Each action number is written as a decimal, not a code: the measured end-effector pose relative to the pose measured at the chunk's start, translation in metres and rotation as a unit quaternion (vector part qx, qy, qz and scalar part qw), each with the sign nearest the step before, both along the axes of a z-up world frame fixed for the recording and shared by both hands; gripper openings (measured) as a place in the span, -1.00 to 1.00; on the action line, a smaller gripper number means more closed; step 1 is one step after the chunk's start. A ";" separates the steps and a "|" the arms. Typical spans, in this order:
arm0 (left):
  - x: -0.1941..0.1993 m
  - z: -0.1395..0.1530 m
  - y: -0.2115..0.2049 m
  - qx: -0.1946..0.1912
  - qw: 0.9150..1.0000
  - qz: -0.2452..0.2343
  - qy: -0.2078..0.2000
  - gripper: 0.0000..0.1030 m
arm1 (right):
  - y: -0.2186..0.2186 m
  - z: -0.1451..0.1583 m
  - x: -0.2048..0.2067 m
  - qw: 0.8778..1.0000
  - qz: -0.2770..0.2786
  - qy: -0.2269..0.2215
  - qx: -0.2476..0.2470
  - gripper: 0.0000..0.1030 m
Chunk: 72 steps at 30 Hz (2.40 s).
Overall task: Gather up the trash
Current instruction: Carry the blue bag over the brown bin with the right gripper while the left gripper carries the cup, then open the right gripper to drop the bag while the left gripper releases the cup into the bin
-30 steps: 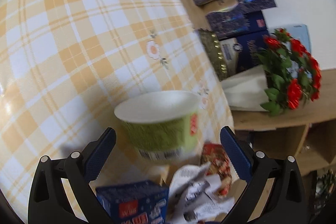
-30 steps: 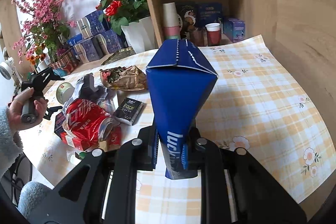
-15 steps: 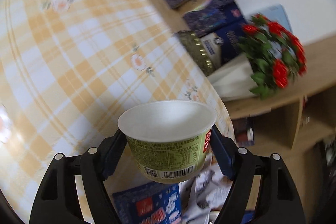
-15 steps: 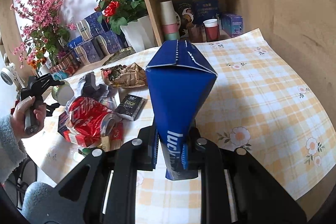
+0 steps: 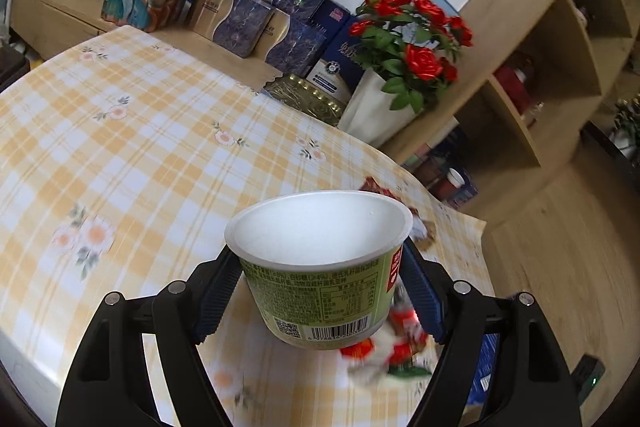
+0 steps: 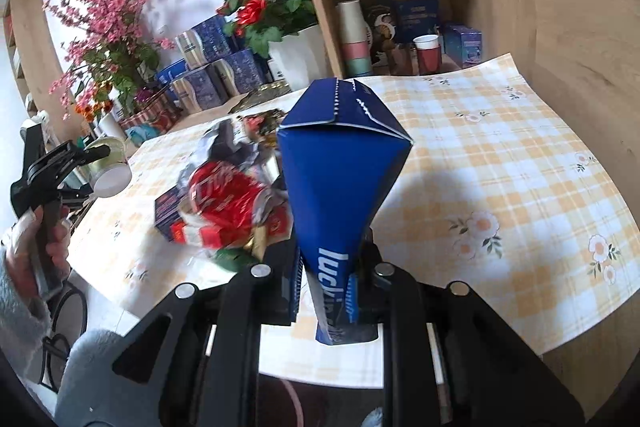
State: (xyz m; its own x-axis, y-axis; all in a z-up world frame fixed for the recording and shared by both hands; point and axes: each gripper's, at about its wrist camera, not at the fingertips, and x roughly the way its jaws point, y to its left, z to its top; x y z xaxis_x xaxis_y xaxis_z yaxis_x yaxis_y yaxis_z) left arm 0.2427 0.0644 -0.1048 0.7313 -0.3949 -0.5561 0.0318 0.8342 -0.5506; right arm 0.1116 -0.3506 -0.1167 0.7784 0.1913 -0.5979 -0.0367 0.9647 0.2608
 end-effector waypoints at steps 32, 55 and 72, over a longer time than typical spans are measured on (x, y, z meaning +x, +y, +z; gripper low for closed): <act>-0.214 -0.011 -0.025 0.081 0.990 -0.082 -0.081 0.46 | 0.096 -0.021 -0.114 0.986 0.164 0.041 0.002 -0.61; -0.217 -0.066 -0.017 0.088 0.992 -0.074 -0.042 0.47 | 0.192 -0.184 -0.074 0.926 0.253 0.278 0.004 -0.61; -0.210 -0.074 -0.033 0.105 0.990 -0.092 -0.028 0.47 | 0.142 -0.234 -0.063 0.928 0.111 0.355 0.036 -0.24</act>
State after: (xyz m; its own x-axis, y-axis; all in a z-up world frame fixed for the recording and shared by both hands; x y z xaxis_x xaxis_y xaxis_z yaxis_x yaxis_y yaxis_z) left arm 0.0325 0.0309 -0.1790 0.6898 -0.4035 -0.6011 0.2184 0.9076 -0.3586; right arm 0.0491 -0.2085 -0.3510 0.1308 0.3585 -0.9243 -0.0276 0.9333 0.3581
